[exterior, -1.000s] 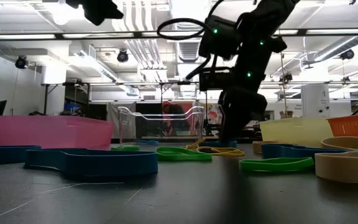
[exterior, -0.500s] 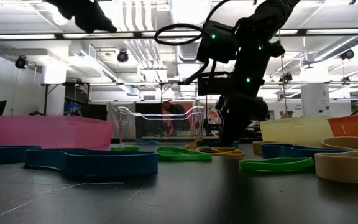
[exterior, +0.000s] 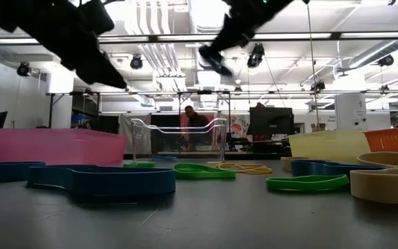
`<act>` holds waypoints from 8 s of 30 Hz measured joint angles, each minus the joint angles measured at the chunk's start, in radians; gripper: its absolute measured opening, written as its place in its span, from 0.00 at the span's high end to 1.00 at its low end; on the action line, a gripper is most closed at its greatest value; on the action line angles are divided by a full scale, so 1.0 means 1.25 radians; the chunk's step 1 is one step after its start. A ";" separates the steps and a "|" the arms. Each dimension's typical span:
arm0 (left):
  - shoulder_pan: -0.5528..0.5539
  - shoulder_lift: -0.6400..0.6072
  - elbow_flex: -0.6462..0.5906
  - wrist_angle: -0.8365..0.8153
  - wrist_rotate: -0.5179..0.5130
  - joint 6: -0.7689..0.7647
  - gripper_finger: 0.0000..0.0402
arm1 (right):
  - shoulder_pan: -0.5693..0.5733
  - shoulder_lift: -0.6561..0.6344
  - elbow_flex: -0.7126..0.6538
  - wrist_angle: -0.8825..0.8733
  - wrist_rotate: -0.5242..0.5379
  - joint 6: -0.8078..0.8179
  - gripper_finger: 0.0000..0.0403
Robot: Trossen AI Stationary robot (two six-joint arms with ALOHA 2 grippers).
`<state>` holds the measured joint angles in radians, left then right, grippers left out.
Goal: Sort rubber bands into baskets
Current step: Put the blue rubber band into the transparent bin, then put the green rubber band into the orange bin, then put the light orange rubber band into the yellow bin
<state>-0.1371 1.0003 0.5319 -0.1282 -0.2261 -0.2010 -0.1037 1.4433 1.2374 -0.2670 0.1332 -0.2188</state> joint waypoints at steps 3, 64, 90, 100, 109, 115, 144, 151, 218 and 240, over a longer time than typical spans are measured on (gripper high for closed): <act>0.000 0.035 -0.019 0.064 0.001 -0.009 0.70 | -0.045 0.010 0.002 0.081 -0.002 -0.051 0.98; 0.052 0.369 0.233 -0.158 -0.011 -0.044 1.00 | 0.013 0.091 0.160 -0.220 -0.071 0.145 0.49; 0.037 0.202 0.219 -0.061 0.085 0.001 1.00 | 0.136 0.205 -0.066 0.393 0.024 -0.163 0.51; 0.037 0.196 0.218 -0.044 0.085 0.011 1.00 | 0.137 0.209 -0.051 0.331 -0.001 -0.192 0.95; 0.037 0.185 0.218 -0.052 0.085 0.028 0.91 | 0.137 0.171 -0.045 0.240 -0.001 -0.148 0.98; 0.038 0.161 0.219 -0.059 0.072 0.057 0.70 | 0.134 0.126 0.029 -0.057 0.046 -0.041 0.98; 0.039 0.149 0.234 -0.157 0.036 0.092 0.53 | 0.222 -0.109 0.010 -1.026 -0.162 0.830 0.98; 0.043 0.149 0.236 -0.159 0.038 0.162 0.53 | 0.286 -0.186 -0.134 -0.966 -0.185 0.979 0.98; 0.371 0.140 0.369 -0.375 0.242 0.401 0.53 | 0.267 -0.258 -0.210 -0.842 -0.212 1.118 0.69; 0.163 0.271 0.306 -0.185 0.180 0.312 0.53 | 0.137 -0.059 -0.225 -0.206 0.158 0.744 0.64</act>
<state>0.0664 1.3394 0.9138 -0.3596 -0.0008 0.1893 0.0675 1.3696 0.9564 -0.5249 0.3302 0.7116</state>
